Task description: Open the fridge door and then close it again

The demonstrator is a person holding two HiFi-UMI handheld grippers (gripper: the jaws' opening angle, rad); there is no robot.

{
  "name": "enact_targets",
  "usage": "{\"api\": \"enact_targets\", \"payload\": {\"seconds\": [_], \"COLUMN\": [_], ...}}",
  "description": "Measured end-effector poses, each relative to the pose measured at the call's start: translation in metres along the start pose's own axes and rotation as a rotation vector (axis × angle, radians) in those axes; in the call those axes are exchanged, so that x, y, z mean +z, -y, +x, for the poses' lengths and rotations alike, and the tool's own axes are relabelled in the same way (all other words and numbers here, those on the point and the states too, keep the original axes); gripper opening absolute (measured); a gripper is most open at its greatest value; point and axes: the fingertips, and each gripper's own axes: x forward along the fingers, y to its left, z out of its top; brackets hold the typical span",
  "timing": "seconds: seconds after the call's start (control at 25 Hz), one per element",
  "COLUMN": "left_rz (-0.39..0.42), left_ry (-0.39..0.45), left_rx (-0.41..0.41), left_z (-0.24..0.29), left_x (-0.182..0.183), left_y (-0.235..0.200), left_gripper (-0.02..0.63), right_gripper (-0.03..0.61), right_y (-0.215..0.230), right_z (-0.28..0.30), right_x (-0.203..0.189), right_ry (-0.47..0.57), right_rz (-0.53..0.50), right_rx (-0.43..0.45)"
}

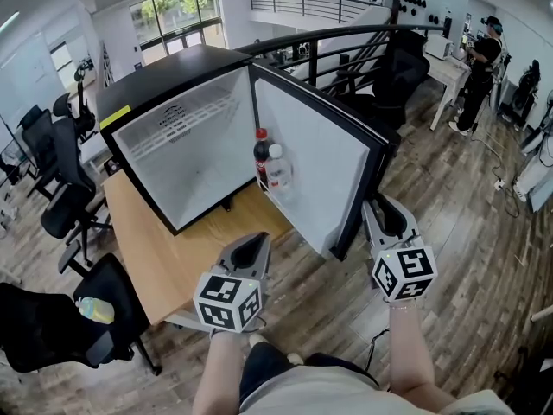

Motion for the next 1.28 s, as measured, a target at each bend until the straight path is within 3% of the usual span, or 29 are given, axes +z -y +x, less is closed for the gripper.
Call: {"api": "enact_targets", "payload": {"seconds": [0.6, 1.28], "left_rz": [0.008, -0.012], "left_ry": [0.007, 0.019], "left_rx": [-0.015, 0.011], "left_z": [-0.002, -0.025], "left_x": [0.005, -0.004], "left_y": [0.012, 0.01], "left_gripper": [0.011, 0.011], "right_gripper": [0.106, 0.11], "right_y": [-0.002, -0.074], "right_z": [-0.005, -0.023], "right_x": [0.001, 0.01], "right_ry": [-0.011, 0.03], "right_rz": [0.002, -0.011], "right_rx": [0.025, 0.245]}}
